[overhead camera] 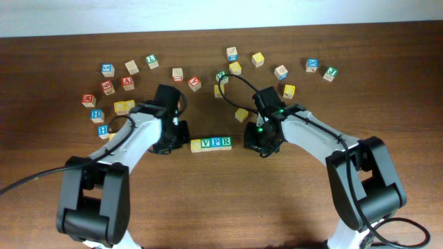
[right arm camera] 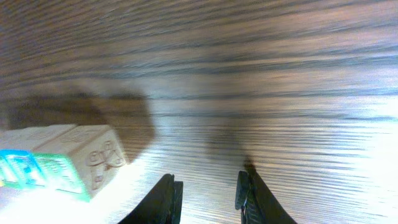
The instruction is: Spell out CVPR
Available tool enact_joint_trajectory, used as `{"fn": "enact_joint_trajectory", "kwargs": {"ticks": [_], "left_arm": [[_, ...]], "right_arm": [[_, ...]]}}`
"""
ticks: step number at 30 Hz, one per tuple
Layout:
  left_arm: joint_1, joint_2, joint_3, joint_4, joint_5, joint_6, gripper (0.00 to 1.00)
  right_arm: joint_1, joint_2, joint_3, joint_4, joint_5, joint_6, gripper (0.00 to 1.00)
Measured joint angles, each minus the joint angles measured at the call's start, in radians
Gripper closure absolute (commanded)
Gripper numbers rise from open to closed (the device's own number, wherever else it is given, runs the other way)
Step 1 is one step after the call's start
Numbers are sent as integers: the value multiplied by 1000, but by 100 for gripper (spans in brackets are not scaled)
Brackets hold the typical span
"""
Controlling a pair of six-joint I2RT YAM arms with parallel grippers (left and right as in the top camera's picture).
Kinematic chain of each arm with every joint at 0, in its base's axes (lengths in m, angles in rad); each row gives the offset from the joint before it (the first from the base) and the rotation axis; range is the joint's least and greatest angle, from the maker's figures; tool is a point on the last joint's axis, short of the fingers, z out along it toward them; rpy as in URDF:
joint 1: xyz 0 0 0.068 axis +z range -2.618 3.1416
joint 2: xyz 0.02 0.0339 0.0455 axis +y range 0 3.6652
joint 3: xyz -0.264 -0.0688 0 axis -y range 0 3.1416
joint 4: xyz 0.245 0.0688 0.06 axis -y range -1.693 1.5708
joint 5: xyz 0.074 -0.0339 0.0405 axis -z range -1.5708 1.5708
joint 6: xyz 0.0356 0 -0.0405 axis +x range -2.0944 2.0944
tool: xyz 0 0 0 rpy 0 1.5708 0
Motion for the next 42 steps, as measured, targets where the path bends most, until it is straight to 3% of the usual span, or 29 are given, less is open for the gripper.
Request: {"fn": "enact_joint_trajectory", "kwargs": {"ticks": [1, 4, 5, 7, 10, 11, 12, 13, 14, 16, 19, 23, 31, 37, 40, 42], "left_arm": [[21, 0, 16, -22, -2, 0, 100], [118, -8, 98, -160, -4, 7, 100], [159, -42, 111, -181, -5, 18, 90], [197, -138, 119, -211, -7, 37, 67], [213, -345, 127, -277, -7, 51, 57], [213, -384, 130, -301, -7, 56, 36], [213, -417, 130, -320, -7, 59, 23], [213, -437, 131, -338, -15, 60, 18], [213, -460, 131, -367, -26, 64, 1], [213, -496, 130, -401, -41, 66, 1], [213, -566, 127, -367, -87, 27, 1], [213, -565, 126, -329, -98, 16, 1], [213, -565, 125, -317, -98, 13, 1], [213, -565, 125, -317, -98, 13, 1], [213, -565, 125, -317, -98, 13, 1], [213, -565, 125, -317, -98, 13, 1]], "right_arm": [[-8, -2, 6, -26, 11, -9, 70], [-37, -80, 29, -113, 55, -42, 38], [-49, -171, 38, -150, 83, -52, 28], [-59, -303, 48, -231, 137, -69, 20], [-60, -468, 55, -363, 195, -71, 13], [-60, -529, 54, -417, 225, -72, 13], [-60, -598, 53, -434, 248, -72, 12], [-60, -654, 45, -445, 261, -72, 12], [-60, -740, 18, -447, 278, -72, 8], [-60, -852, -48, -435, 303, -72, 2], [-60, -982, -111, -438, 329, -70, 2], [-60, -952, -112, -470, 332, -70, 2], [-60, -713, -113, -556, 332, -70, 2], [-60, -700, -113, -546, 336, -78, 2], [-60, -748, -119, -423, 347, -212, 2], [-60, -877, -137, -330, 351, -316, 2]]}}
